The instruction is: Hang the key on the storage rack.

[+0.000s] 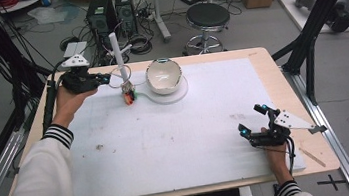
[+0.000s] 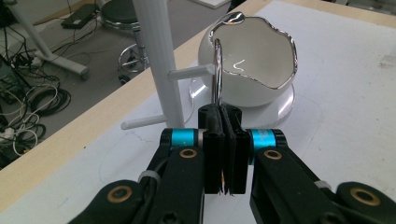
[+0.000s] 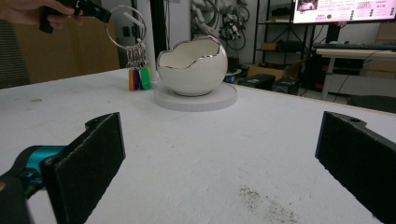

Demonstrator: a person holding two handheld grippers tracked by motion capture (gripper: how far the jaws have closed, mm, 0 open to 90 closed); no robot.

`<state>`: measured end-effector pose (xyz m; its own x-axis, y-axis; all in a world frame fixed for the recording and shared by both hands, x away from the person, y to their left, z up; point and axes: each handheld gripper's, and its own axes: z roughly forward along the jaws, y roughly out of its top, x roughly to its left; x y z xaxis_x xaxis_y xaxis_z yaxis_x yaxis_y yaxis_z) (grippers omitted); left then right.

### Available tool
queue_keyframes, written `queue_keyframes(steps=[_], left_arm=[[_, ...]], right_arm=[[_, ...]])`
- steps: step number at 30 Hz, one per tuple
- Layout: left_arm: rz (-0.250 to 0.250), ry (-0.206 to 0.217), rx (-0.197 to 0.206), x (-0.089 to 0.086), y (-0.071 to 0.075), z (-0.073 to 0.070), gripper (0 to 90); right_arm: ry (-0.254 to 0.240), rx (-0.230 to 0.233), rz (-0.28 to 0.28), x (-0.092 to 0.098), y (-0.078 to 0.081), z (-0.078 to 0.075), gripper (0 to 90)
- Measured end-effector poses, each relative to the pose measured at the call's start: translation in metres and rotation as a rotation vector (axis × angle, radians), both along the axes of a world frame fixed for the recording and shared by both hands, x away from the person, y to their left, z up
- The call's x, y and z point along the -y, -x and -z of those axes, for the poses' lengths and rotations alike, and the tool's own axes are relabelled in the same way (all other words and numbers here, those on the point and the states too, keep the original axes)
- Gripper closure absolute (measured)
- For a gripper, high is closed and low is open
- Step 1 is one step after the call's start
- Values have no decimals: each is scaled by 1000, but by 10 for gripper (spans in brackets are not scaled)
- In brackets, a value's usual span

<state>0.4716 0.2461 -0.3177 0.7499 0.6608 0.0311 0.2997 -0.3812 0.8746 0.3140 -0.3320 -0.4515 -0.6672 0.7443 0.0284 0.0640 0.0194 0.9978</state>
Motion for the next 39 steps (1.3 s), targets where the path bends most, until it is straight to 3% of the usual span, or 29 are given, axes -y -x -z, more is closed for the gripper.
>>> queue_keyframes(steps=[20,29,39], left_arm=[[-83,4,-28,-2,-10,9,874],[-73,-18,-36,-1,-14,15,871],[-93,-17,-6,1,-13,15,851]], right_arm=[[0,1,0,0,0,0,9],[-1,0,-1,0,0,0,9],[1,1,0,0,0,0,9]])
